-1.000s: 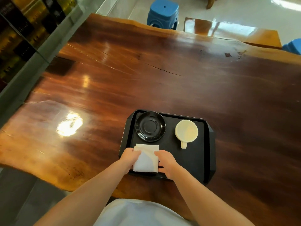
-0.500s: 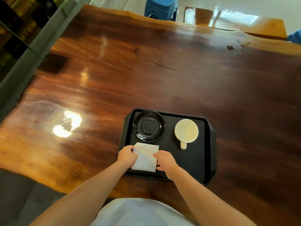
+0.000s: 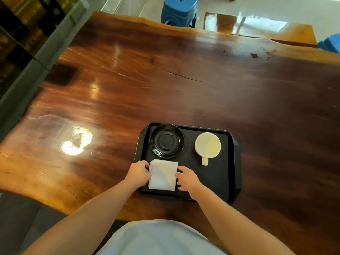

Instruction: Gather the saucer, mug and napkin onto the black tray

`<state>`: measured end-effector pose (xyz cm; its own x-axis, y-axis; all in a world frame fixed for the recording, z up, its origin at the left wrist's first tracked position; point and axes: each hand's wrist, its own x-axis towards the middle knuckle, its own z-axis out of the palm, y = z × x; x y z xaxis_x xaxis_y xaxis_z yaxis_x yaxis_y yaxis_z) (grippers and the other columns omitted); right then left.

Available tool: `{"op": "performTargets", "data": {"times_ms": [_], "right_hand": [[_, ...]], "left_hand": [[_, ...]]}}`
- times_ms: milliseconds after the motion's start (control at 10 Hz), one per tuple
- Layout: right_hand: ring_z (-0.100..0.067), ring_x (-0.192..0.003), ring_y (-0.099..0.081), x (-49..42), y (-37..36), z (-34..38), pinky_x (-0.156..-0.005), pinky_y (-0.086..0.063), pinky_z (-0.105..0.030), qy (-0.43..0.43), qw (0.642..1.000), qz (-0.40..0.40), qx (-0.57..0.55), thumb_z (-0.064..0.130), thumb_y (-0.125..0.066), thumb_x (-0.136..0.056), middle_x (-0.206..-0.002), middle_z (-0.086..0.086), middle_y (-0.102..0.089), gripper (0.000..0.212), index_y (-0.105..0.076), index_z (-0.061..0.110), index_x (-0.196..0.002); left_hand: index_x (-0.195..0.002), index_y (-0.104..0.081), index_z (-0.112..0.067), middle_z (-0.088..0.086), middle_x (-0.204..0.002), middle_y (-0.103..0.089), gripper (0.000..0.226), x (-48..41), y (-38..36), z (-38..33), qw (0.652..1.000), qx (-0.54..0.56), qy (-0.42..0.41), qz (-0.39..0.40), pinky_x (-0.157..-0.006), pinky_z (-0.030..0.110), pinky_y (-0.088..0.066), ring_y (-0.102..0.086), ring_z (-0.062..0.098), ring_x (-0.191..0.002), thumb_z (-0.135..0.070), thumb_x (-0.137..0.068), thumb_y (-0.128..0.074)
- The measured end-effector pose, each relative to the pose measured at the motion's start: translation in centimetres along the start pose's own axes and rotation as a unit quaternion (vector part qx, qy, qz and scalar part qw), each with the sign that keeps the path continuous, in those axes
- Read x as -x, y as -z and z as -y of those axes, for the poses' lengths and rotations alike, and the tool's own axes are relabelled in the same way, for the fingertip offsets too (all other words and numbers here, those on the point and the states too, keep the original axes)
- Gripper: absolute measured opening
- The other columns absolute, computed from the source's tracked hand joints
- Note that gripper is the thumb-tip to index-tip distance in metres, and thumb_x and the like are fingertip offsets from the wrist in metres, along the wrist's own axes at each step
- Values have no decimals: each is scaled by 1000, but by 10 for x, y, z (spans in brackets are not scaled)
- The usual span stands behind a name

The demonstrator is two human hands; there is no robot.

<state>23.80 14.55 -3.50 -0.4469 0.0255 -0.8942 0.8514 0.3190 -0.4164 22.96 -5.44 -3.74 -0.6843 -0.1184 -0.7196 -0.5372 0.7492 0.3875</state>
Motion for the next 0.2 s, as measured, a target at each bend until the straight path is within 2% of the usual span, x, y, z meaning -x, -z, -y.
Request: {"op": "performTargets", "data": {"times_ms": [100, 200], "right_hand": [[-34, -114, -63, 12, 6, 3, -97, -54, -48, -3, 1000, 12, 1, 10, -49, -99, -116, -15, -65, 46, -46, 17, -144], [-43, -126, -54, 22, 11, 11, -100, -51, -49, -22, 1000, 18, -9, 7, -46, -100, -130, -24, -60, 40, -47, 6, -139]], "left_hand": [[-99, -70, -21, 6, -85, -74, 18, 4, 11, 0, 999, 49, 6, 5, -65, 41, -66, -74, 25, -79, -8, -89, -62], [-114, -69, -17, 8, -97, -75, 27, 2, 20, 0, 999, 38, -18, -3, -78, 43, -64, -74, 26, -85, -10, -91, -58]]}}
